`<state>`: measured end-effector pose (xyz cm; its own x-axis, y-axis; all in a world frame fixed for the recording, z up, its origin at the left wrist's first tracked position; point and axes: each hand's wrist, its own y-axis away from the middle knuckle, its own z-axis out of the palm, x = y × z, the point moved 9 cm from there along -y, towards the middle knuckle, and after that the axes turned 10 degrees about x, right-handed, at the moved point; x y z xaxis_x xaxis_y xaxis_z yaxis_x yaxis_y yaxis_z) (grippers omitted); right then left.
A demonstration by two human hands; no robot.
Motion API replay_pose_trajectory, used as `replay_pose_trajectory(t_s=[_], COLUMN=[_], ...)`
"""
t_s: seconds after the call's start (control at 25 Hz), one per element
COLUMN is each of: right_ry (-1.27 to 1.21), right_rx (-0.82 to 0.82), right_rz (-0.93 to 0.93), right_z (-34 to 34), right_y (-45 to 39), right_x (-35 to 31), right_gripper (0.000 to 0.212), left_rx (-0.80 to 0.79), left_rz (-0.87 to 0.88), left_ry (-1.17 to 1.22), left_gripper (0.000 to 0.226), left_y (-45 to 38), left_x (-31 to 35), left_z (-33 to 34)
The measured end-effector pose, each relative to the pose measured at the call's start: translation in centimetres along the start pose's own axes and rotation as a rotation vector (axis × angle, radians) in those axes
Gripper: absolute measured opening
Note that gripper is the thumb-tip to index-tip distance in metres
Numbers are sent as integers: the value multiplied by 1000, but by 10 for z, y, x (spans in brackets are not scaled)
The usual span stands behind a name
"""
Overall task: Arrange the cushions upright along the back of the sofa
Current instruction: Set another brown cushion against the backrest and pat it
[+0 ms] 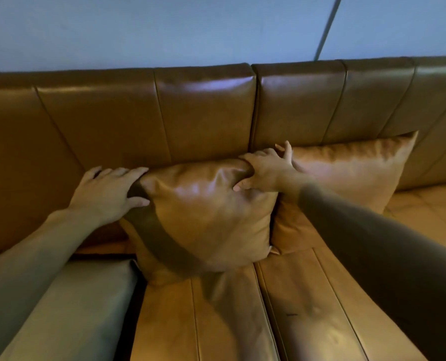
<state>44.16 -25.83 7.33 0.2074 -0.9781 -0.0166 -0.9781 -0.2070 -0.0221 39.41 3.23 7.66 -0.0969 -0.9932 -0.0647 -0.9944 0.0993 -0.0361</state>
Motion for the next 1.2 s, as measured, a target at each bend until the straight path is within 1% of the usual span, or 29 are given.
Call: replay_pose_trajectory(t_s=[0.08, 0.16, 0.28, 0.36, 0.44, 0.48, 0.52, 0.56, 0.6, 0.64, 0.72, 0.8, 0.88, 0.96, 1.12, 1.2], right_ry=[-11, -11, -32, -38, -7, -13, -64, -158, -260, -329, -374, -409, -457, -480, -421, -399], right_rx=[107, 180, 181, 195, 335, 422, 472, 464, 413, 350, 270, 235, 198, 169, 208, 181], right_rz=[49, 52, 14, 38, 98, 108, 97, 78, 58, 41, 33, 24, 8, 3, 40, 84], right_z=[7, 13, 19, 17, 8, 5, 7, 12, 18, 23, 29, 30, 30, 31, 36, 36], right_y=[-2, -1, -5, -4, 8, 19, 28, 35, 37, 36, 28, 19, 12, 9, 9, 10], right_x=[0, -1, 2, 3, -2, -7, -11, -13, -14, -13, -10, -9, -7, -4, -8, -11], right_gripper=[82, 82, 84, 87, 84, 79, 74, 72, 74, 81, 94, 99, 100, 100, 101, 100], left_rx=[61, 89, 128, 152, 171, 181, 199, 216, 217, 199, 123, 86, 101, 103, 60, 39], left_rz=[-39, -48, -66, -94, -79, -59, -39, -24, -22, -40, -109, -148, -152, -155, -170, -167], left_ry=[19, 30, 38, 43, 72, 90, 102, 102, 90, 78, 91, 154, 181, 180, 256, 284], left_gripper=[76, 80, 80, 79, 79, 79, 77, 75, 76, 81, 97, 104, 102, 95, 91, 91], left_y=[-6, -7, -6, -4, 0, 3, 6, 8, 9, 8, 8, 9, 11, 11, 8, 9], left_x=[1, 4, 9, 15, 27, 32, 36, 36, 34, 28, 13, 9, 13, 14, 7, 6], left_z=[3, 7, 11, 11, 9, 9, 9, 8, 7, 9, 13, 14, 10, 9, 20, 23])
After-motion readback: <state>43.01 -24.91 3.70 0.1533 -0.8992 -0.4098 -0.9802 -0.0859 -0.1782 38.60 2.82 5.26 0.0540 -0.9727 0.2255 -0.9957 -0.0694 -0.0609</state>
